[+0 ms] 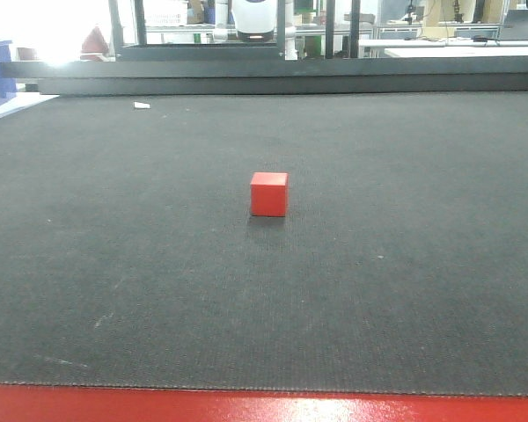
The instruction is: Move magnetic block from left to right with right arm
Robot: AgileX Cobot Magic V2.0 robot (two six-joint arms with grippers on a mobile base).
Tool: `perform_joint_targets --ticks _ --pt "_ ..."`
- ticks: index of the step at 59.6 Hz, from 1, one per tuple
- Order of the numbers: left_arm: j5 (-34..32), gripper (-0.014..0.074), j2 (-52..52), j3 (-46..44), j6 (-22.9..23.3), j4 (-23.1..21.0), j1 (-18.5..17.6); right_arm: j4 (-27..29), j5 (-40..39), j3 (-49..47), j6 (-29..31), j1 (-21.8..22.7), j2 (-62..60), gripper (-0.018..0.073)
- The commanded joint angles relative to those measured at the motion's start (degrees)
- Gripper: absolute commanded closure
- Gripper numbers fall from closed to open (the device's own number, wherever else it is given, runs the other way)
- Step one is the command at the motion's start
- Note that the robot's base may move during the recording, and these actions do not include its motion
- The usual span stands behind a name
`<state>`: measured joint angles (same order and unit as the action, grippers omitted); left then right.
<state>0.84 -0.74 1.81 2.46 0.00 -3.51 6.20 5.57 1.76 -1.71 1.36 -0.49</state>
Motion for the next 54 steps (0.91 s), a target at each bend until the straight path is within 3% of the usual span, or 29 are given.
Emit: perform_joint_targets --ticks 1,45,54 --pt "-5.1 0.0713 -0.8 0.6 0.2 0.0 0.1 -0.5 -5.0 -0.3 0.4 0.0 -1.2 0.0498" --pt "-5.1 0.0713 -0.8 0.6 0.2 0.0 0.1 -0.5 -5.3 -0.3 0.4 0.0 -1.2 0.0498" --pt "-5.1 0.0712 -0.8 0.6 0.2 0.0 0.1 -0.5 -9.1 -0.6 0.4 0.0 -1.2 0.0498"
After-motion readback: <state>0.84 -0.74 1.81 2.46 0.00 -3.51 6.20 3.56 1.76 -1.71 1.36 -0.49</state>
